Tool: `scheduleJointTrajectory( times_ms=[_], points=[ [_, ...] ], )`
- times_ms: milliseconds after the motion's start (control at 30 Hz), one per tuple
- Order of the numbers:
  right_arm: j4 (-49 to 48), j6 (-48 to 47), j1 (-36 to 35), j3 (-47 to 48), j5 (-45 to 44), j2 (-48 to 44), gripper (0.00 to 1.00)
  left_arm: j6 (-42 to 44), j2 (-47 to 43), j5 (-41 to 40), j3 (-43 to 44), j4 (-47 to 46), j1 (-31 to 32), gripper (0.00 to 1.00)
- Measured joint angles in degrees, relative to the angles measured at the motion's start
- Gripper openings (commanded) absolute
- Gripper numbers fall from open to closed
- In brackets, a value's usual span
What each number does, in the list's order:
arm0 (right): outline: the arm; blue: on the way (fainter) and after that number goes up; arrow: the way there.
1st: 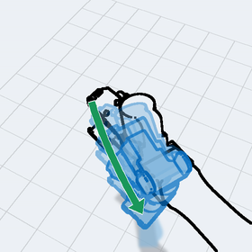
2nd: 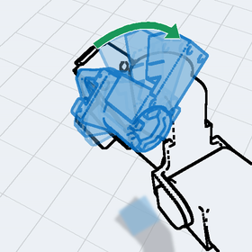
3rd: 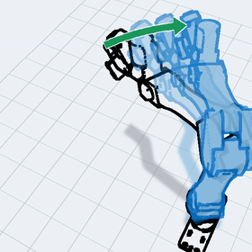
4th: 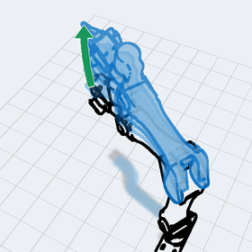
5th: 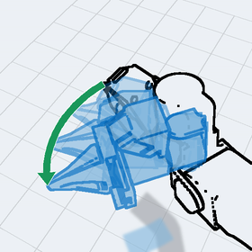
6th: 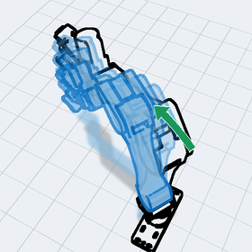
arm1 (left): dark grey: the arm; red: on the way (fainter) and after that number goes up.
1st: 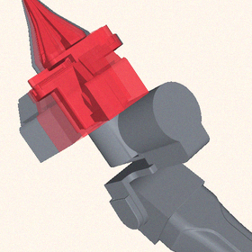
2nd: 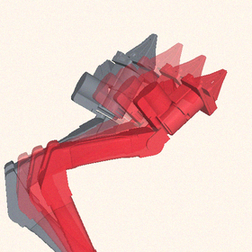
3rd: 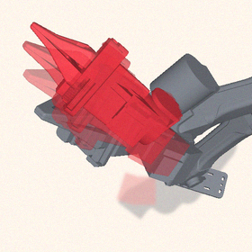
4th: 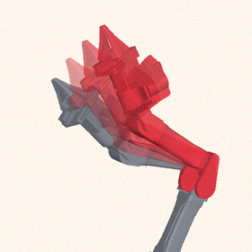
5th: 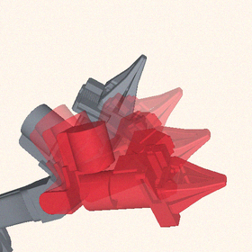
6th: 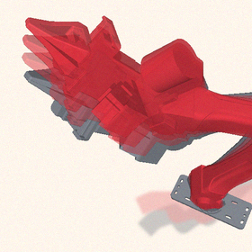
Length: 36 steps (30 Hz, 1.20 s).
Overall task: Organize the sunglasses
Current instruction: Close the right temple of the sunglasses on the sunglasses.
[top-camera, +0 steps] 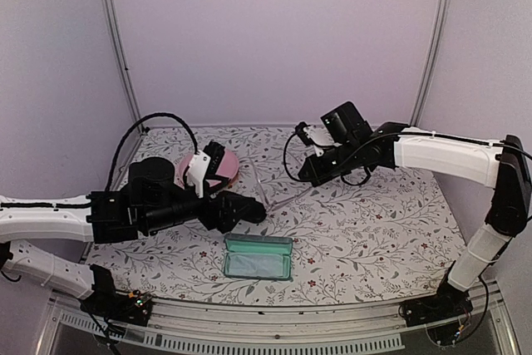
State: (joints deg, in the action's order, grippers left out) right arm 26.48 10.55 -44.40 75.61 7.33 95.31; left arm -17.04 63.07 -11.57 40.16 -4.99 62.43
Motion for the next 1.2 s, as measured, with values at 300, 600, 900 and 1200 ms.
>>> scheduleJointTrajectory(
  times_ms=[300,600,900,1200],
  points=[
    [-0.52,0.96,-4.35,0.02,-0.13,0.00,0.00,13.62,-2.78,5.42,-2.73,-7.50,2.21,0.96],
    [-2.10,2.71,-5.57,0.02,0.63,0.00,0.00,21.05,-1.55,3.80,-2.71,-4.76,7.89,0.96],
    [-2.60,3.80,-5.57,-0.57,0.92,-0.55,0.00,22.69,0.81,-0.26,-1.42,-2.10,11.21,0.93],
    [-2.75,3.82,-5.57,-1.38,0.96,-1.11,0.00,23.47,2.49,-2.75,-0.76,-1.33,11.61,0.89]
  ],
)
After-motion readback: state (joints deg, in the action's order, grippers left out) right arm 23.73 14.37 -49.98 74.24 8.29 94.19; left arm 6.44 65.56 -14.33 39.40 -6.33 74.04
